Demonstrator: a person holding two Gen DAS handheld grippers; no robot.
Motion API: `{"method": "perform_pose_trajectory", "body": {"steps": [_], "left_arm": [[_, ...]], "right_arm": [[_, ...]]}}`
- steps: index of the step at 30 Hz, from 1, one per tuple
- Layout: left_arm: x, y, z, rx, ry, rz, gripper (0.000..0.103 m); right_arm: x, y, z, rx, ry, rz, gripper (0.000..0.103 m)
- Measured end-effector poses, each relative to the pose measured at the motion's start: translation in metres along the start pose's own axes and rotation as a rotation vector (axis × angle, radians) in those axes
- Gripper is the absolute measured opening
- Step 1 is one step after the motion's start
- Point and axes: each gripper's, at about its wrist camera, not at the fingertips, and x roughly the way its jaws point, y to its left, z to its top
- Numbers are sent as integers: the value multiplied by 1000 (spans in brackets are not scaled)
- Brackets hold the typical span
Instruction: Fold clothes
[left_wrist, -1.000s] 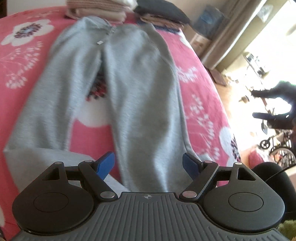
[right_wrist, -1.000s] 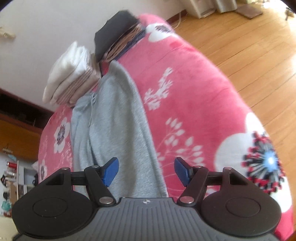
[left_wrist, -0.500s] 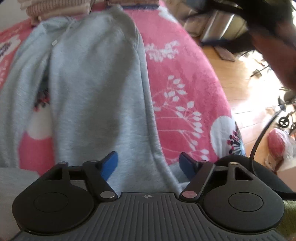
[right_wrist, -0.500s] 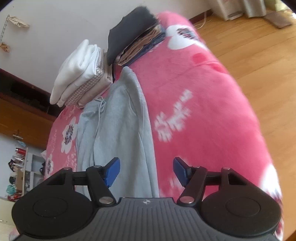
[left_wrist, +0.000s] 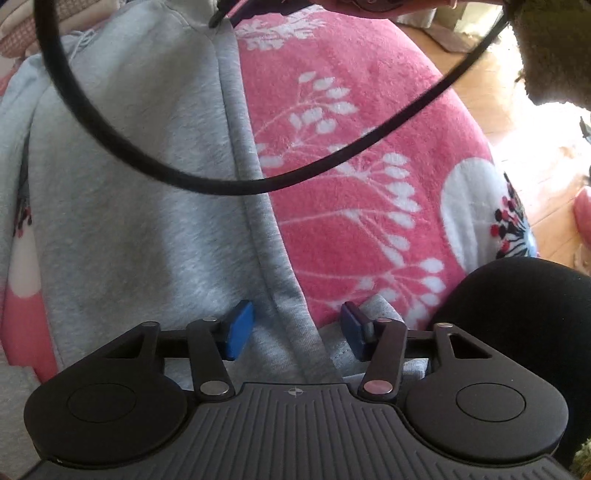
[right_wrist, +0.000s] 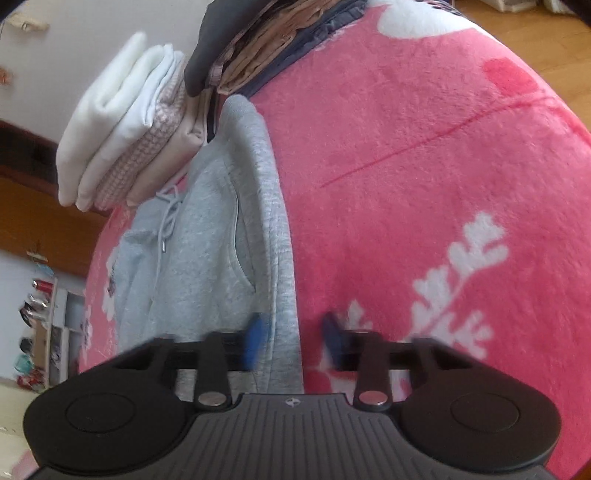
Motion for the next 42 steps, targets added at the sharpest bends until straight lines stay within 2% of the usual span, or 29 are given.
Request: {"method": "perform_pose_trajectory", "body": {"steps": [1,2,4,9,12,14,15,17,18,19,20,25,27,29,30,32,33,34,40,42], "left_arm": [[-1,-1,-2,8,-5,17,27],[-2,-2,-3,26,-4,30,17],[-9,2,-3,29,1,21,5],[-37,21,0,-35,-42,-129,3],[-34,20,-3,-17,-41,-199,3],[-15,18,-8,-29,17,-228,4],[-8,19,-8,-48,32,-229,4],[-5,27,-2,-101,45,-269,4],[-8,31,-3,-133,47,-294,4],[-11,35,-4,-160,49,-315,4],[-12,36,-6,-161,49,-322,4],[-3,38,-4,-189,67,-334,6],[2,39,-1,-210,75,-338,12],[1,35,-3,-224,78,-343,21],[-1,32,-5,-222,77,-341,24],[-7,27,-10,-220,78,-334,32],[-9,25,-11,-220,79,-330,33],[-10,24,-12,-224,80,-329,35],[-12,23,-13,-249,93,-345,40],[-13,25,-12,-254,108,-357,40]], "right_arm": [[-2,4,-1,-33,-7,-8,6],[-6,10,-2,-69,-17,-21,4],[-18,25,-3,-140,-44,-38,4],[-41,78,-16,-498,-111,-189,4],[-34,78,-20,-579,-125,-298,4],[-12,56,-18,-529,-79,-372,4],[-5,45,-17,-487,-66,-373,7],[-1,29,-13,-388,-59,-334,10],[-7,27,-10,-342,-57,-314,15],[-14,27,-6,-302,-67,-302,25],[-23,27,-2,-265,-84,-293,28],[-35,36,32,-207,-173,-204,30],[-27,38,50,-181,-187,-171,30],[-6,37,70,-140,-183,-156,41],[4,37,79,-119,-181,-149,50],[27,35,91,-80,-176,-134,49],[32,34,94,-71,-178,-143,33],[35,32,95,-68,-182,-159,3],[49,26,100,-49,-208,-257,2],[47,25,101,-32,-231,-274,8]]}}
